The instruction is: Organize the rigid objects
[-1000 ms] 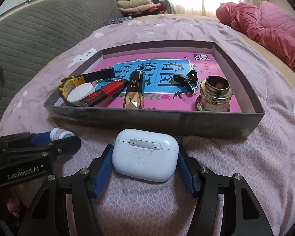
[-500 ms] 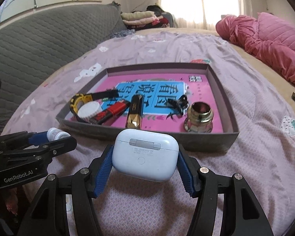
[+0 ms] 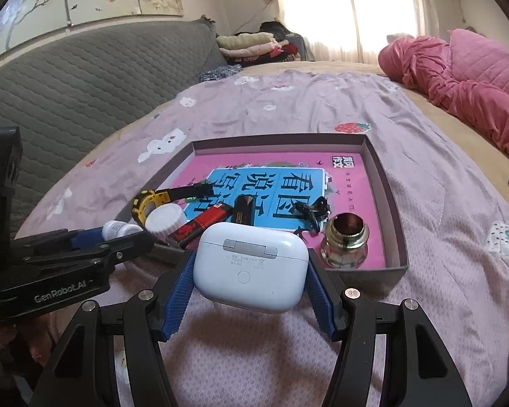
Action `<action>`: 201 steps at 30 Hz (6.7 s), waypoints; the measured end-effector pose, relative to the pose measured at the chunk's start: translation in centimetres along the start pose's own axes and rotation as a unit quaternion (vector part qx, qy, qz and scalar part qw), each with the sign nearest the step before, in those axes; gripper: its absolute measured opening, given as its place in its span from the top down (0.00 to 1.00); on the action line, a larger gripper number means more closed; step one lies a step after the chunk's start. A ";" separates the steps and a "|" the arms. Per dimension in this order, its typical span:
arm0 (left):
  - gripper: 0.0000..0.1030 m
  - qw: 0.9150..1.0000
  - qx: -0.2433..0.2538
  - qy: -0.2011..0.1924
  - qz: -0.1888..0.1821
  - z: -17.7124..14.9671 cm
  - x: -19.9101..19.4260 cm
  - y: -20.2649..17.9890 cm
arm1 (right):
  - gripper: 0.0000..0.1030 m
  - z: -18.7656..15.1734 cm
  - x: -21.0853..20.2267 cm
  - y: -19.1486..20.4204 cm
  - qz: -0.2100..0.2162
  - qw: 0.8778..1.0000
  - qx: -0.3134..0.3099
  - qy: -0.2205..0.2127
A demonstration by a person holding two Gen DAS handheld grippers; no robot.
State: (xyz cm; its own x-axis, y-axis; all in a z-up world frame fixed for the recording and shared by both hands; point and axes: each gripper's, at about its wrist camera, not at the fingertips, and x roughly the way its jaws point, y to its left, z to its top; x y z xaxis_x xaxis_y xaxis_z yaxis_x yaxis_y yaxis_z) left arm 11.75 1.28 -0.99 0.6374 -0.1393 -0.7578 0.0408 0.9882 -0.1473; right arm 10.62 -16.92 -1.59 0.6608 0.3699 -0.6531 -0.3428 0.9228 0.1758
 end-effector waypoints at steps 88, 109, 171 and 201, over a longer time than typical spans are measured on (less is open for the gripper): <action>0.50 0.999 0.015 0.033 -0.014 1.2 2.6 -0.6 | 0.32 2.5 2.0 -1.2 0.015 1.000 -0.020 -0.009; 0.42 1.000 0.018 -0.002 -0.004 -0.1 -1.7 -1.6 | 0.28 0.9 -2.6 -0.7 -0.017 0.999 -0.031 -0.039; 0.39 0.999 -0.006 -0.013 0.050 -6.0 -7.8 -2.1 | 0.27 -4.6 -9.4 1.9 -0.075 0.997 -0.007 -0.031; 0.39 0.999 0.007 0.018 0.041 -7.1 -5.7 -3.0 | 0.27 -5.5 -7.1 1.1 -0.065 0.998 0.003 -0.003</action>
State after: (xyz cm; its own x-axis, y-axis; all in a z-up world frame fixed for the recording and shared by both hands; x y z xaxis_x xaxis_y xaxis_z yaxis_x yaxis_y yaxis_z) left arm 2.51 -1.33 -0.78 0.6107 -0.0598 -0.7896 0.0006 0.9972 -0.0750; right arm 1.89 -19.09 -0.79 0.7033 0.2481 -0.6662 -0.2496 0.9636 0.0953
